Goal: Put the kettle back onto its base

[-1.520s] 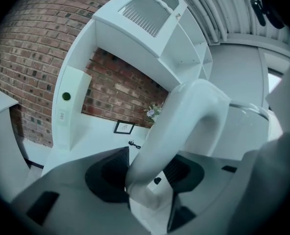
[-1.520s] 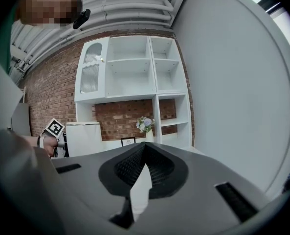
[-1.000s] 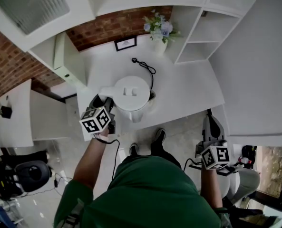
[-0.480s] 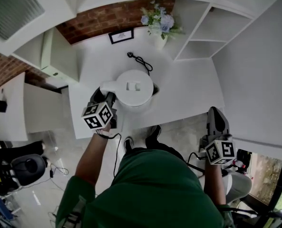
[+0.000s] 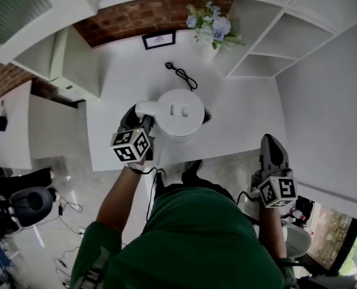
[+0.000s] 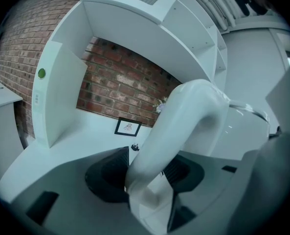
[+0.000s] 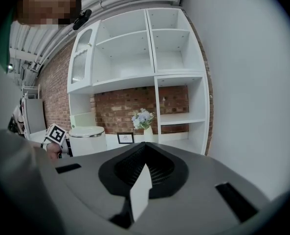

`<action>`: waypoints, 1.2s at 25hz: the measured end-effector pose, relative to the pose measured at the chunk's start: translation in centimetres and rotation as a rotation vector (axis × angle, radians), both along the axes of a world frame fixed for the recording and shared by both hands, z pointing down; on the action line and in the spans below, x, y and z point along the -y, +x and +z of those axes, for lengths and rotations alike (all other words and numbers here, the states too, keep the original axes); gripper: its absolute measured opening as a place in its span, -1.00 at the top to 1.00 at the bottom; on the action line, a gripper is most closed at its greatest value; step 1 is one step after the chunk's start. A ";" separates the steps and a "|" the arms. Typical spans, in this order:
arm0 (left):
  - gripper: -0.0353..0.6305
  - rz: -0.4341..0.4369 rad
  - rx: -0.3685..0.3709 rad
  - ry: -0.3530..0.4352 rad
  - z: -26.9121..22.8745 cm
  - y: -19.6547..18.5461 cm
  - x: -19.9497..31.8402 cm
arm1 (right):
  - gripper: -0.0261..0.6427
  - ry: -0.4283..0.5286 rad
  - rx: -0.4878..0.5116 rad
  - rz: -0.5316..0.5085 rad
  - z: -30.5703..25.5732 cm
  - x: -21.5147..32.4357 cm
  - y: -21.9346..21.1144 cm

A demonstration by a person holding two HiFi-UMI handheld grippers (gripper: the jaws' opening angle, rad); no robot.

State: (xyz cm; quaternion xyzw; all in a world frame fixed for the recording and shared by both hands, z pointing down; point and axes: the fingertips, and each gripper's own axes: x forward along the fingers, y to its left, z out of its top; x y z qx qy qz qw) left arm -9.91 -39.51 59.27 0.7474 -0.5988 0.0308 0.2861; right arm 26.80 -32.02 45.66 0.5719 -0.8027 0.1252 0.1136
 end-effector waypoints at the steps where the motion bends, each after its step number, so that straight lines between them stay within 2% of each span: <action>1: 0.26 0.001 -0.003 0.000 0.2 0.2 -0.1 | 0.88 -0.001 0.000 -0.003 0.1 0.1 -0.1; 7: 0.26 0.009 -0.012 0.001 1.2 0.7 0.1 | 0.88 0.007 0.003 -0.029 -0.2 0.7 -1.4; 20: 0.26 0.035 -0.022 0.014 2.6 0.7 0.5 | 0.88 0.001 0.001 -0.015 -0.3 -0.7 -2.1; 26: 0.26 0.092 0.021 0.039 2.9 1.4 -0.1 | 0.88 0.004 0.009 0.008 -0.1 -1.5 -2.3; 30: 0.26 0.134 0.046 0.028 3.3 1.5 -0.4 | 0.88 0.012 0.022 0.013 -0.4 -2.0 -2.8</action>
